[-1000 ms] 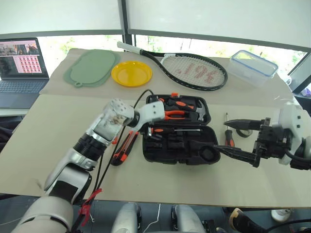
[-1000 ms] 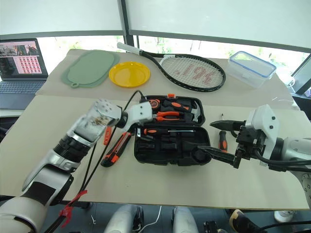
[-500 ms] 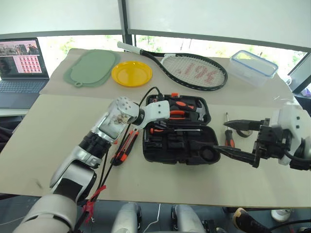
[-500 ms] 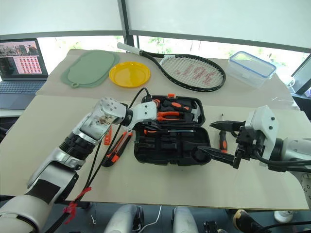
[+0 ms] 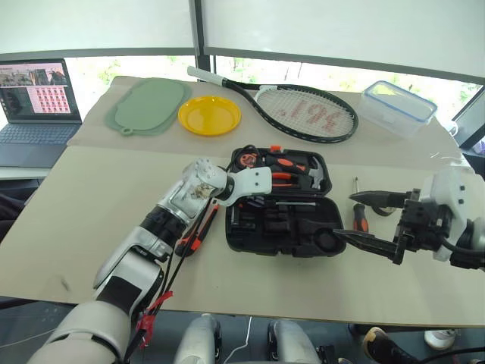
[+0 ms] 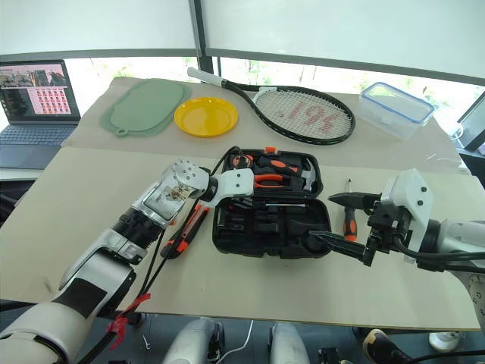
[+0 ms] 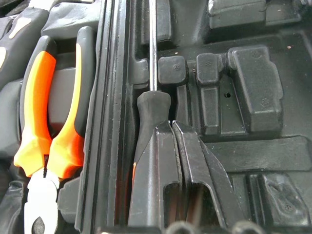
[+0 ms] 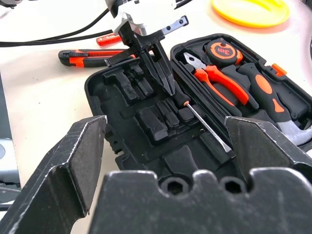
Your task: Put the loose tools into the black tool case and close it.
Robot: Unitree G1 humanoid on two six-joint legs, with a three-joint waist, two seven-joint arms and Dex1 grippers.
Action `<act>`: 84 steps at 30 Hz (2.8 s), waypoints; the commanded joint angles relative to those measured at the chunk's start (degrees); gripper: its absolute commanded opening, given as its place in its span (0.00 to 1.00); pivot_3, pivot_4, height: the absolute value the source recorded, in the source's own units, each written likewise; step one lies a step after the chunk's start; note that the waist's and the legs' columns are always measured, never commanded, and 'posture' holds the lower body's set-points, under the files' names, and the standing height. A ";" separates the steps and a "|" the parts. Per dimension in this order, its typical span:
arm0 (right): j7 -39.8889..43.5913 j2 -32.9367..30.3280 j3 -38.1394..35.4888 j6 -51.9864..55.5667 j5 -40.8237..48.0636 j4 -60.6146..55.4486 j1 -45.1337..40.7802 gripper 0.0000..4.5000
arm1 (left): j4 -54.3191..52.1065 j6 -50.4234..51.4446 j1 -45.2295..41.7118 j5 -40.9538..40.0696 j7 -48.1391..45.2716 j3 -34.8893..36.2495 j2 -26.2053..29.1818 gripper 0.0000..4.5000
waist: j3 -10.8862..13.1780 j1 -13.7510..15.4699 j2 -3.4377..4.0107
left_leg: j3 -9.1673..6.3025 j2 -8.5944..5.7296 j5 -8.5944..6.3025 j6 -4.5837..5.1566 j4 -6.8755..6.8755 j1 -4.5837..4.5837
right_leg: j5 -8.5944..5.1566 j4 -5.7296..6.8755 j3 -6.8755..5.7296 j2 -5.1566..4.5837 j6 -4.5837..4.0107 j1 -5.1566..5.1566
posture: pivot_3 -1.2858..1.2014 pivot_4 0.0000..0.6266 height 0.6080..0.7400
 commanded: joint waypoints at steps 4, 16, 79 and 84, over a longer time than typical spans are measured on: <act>-0.39 0.15 -2.51 -1.43 -0.20 -1.02 0.07 1.00 | -4.28 6.05 -2.74 -4.20 -1.48 4.67 -1.16 0.02 | 0.00 -0.19 0.00 | 0.00 0.00 0.00 0.00 0.00 -0.05 | 0.00 0.01 0.01 0.01 0.00 -0.07 | 0.52 0.24 0.99; -0.71 0.53 -1.06 -1.75 -1.02 0.05 -1.40 1.00 | 2.63 -2.16 -0.43 3.13 2.11 -1.00 -1.98 0.02 | 0.00 -0.20 0.01 | -0.01 -0.04 -0.01 0.02 0.00 -0.07 | 0.00 -0.02 0.01 0.03 0.00 -0.06 | 0.52 0.24 0.99; -42.33 29.50 10.27 10.38 -23.76 13.37 -2.90 0.41 | -47.81 32.34 17.61 -47.22 -1.26 29.78 27.42 1.00 | -0.26 -1.13 0.33 | 0.07 -0.01 0.07 -0.13 -0.27 0.25 | -0.12 0.03 0.14 0.12 -0.10 0.04 | 0.52 0.24 0.99; -46.55 31.28 2.44 20.50 -18.46 2.30 -6.52 0.22 | -48.31 32.23 19.63 -47.20 -0.71 30.55 28.95 1.00 | -0.23 -1.22 0.41 | 0.09 0.03 0.09 -0.16 -0.36 0.24 | -0.13 0.06 0.18 0.08 -0.11 -0.05 | 0.52 0.24 0.99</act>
